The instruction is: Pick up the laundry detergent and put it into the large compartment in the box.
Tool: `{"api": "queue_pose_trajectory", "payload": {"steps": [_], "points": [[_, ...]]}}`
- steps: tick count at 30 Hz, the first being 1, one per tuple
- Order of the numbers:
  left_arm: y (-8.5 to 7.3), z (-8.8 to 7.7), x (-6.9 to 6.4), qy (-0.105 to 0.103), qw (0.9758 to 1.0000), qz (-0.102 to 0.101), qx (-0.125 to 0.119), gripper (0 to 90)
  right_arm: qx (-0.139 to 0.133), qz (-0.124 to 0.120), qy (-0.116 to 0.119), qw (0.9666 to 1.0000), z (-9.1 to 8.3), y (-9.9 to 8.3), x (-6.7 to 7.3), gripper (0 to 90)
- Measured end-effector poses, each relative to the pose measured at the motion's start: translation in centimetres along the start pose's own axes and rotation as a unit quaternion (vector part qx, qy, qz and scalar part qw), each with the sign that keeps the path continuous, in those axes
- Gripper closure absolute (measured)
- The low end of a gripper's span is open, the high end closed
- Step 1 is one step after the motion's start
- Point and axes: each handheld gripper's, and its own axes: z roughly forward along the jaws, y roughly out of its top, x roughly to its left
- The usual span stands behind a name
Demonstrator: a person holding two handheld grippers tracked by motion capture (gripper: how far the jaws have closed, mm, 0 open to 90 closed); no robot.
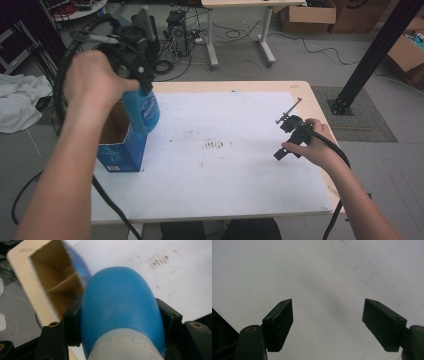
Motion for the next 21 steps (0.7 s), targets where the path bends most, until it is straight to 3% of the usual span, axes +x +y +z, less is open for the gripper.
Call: {"api": "queue_pose_trajectory", "payload": {"steps": [4, 8, 11, 16, 21], "points": [[-1.1, -0.6, 3.1, 0.015, 0.9989, -0.044, 0.000, 37.1, -0.001, 0.002, -0.001, 1.0000, -0.1, 0.0, -0.1, 24.8], [-2.3, -0.6, 5.8, 0.023, 0.9961, -0.085, -0.004, 37.2, 0.001, 0.003, -0.003, 1.0000, 0.0, 0.0, -0.1, 24.9], [-3.0, -0.2, 7.3, 0.029, 0.9940, -0.105, -0.001, 37.3, 0.004, -0.001, -0.004, 1.0000, 0.1, 0.0, -0.1, 24.8], [-4.0, 0.9, 8.8, 0.029, 0.9915, -0.127, -0.005, 37.3, 0.005, 0.003, -0.002, 1.0000, 0.2, 0.1, -0.3, 24.8], [-4.0, 1.8, 9.1, 0.027, 0.9909, -0.132, -0.002, 37.4, 0.005, 0.004, -0.001, 1.0000, 0.4, 0.1, -0.4, 24.8]]}}
